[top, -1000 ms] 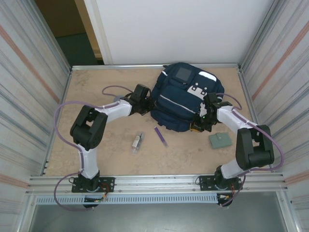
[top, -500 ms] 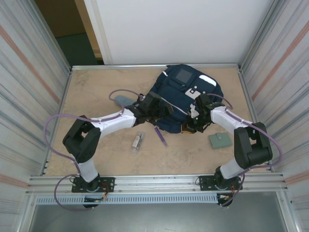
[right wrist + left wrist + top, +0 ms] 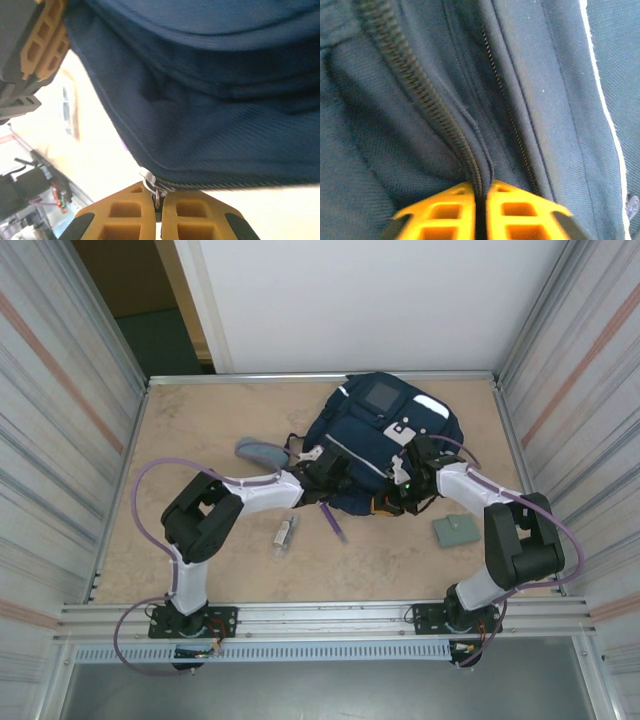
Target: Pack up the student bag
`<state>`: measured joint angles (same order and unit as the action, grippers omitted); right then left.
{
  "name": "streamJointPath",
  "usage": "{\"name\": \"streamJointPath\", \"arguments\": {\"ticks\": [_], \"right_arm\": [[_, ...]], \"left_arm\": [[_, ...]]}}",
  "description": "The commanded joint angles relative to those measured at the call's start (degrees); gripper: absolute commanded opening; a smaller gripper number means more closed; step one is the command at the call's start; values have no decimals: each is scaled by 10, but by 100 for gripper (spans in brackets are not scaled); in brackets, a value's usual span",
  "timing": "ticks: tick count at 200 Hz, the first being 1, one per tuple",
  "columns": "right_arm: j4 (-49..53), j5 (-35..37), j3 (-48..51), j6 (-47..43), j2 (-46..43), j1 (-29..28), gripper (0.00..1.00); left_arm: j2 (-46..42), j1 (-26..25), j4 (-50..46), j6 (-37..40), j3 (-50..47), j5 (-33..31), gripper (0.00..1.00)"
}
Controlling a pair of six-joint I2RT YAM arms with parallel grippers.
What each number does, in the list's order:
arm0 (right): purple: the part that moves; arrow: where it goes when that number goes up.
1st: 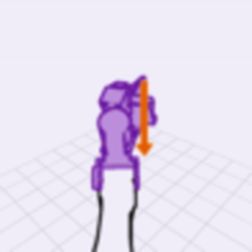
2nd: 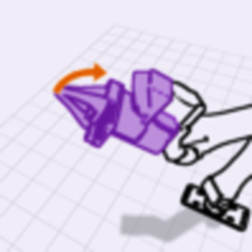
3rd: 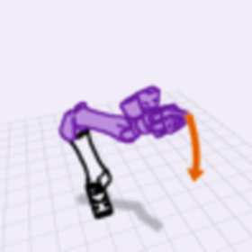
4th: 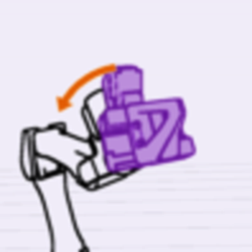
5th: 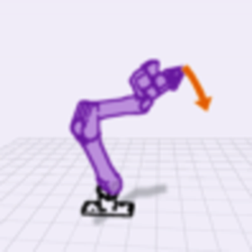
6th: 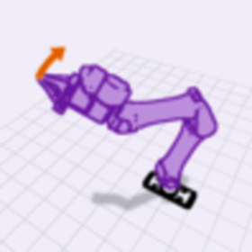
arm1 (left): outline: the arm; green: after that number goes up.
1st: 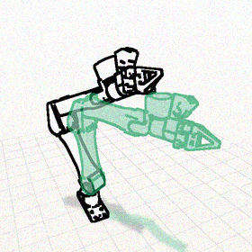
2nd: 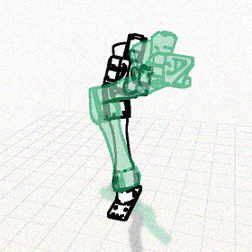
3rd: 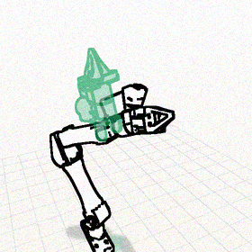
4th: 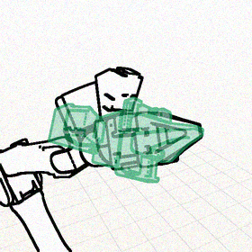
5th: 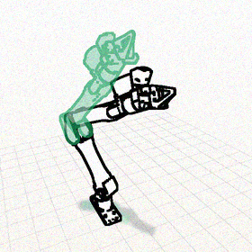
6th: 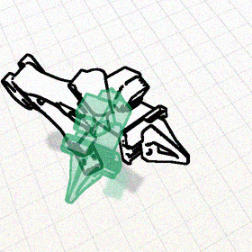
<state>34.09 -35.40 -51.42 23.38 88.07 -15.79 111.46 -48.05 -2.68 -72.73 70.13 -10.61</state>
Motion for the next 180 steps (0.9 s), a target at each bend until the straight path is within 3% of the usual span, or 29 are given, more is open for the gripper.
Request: {"name": "streamJointPath", "arguments": {"ticks": [1,29,54,82,129,180], "right_arm": [[80,40,-16,-14,-13,29,0],[101,101,-20,-13,0,62,0],[82,188,-9,-3,11,81,0],[66,203,-8,0,17,107,1],[61,270,-51,-5,50,107,2],[70,295,-102,-36,97,117,6]], "left_arm": [[-15,11,-15,28,-15,-77,0],[-30,38,-22,61,-30,-43,0],[-29,71,-3,91,-44,47,0],[-34,90,-15,124,-51,86,0],[-53,93,-24,164,-66,129,0],[-55,93,-39,206,-62,165,0]]}}
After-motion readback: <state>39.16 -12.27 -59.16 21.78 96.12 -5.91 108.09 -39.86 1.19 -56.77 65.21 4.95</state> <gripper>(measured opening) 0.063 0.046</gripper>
